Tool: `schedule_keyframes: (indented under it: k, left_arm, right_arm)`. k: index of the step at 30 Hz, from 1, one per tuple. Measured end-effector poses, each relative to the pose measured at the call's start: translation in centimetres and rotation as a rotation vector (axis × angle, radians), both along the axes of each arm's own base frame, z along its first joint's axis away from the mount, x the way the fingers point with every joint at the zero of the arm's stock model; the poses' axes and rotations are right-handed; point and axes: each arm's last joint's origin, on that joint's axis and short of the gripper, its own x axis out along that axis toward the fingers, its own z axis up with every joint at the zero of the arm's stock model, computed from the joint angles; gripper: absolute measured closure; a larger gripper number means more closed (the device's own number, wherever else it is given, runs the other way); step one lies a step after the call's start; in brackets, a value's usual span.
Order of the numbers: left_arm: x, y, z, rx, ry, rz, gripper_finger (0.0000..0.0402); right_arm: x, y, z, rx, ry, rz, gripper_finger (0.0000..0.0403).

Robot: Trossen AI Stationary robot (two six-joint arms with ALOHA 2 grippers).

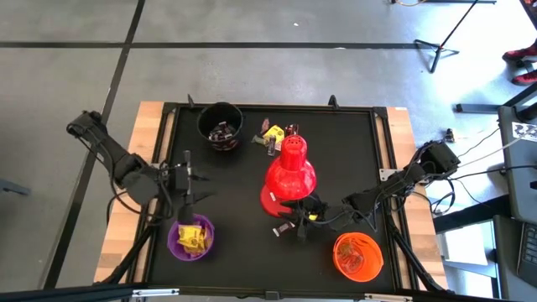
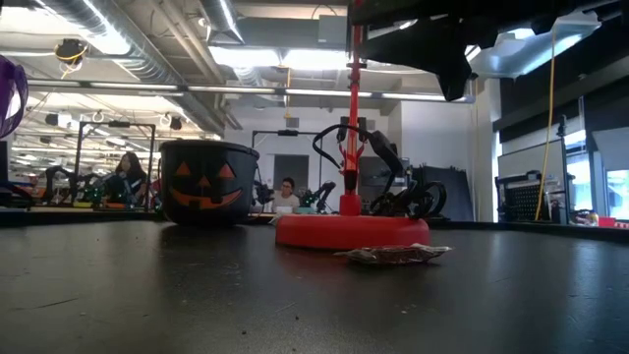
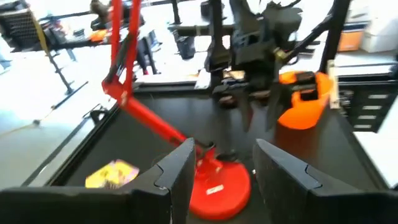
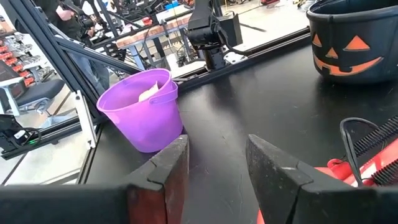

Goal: Organize candy in baskets
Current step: Put the brown chocolate bar into the black bucket

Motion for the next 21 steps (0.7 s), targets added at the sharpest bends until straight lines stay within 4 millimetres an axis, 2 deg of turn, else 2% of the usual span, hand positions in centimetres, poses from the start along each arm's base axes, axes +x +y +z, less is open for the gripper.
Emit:
schedule_keyframes:
  k: [6, 10, 21]
  left_arm:
    - [-0.6, 0.4, -4.4, -0.069, -0.013, 0.053, 0.0250]
    - [-0.9, 0.7, -6.1, -0.114, -0.040, 0.059, 0.0250]
    - [-1.0, 0.8, -6.8, -0.141, -0.072, 0.057, 0.0250]
  right_arm:
    - [0.0, 0.0, 0.0, 0.003, -0.004, -0.001, 0.0247]
    - [0.0, 0.0, 0.1, 0.006, -0.010, 0.000, 0.0247]
    - [1.0, 0.8, 1.5, -0.011, -0.036, 0.089, 0.0247]
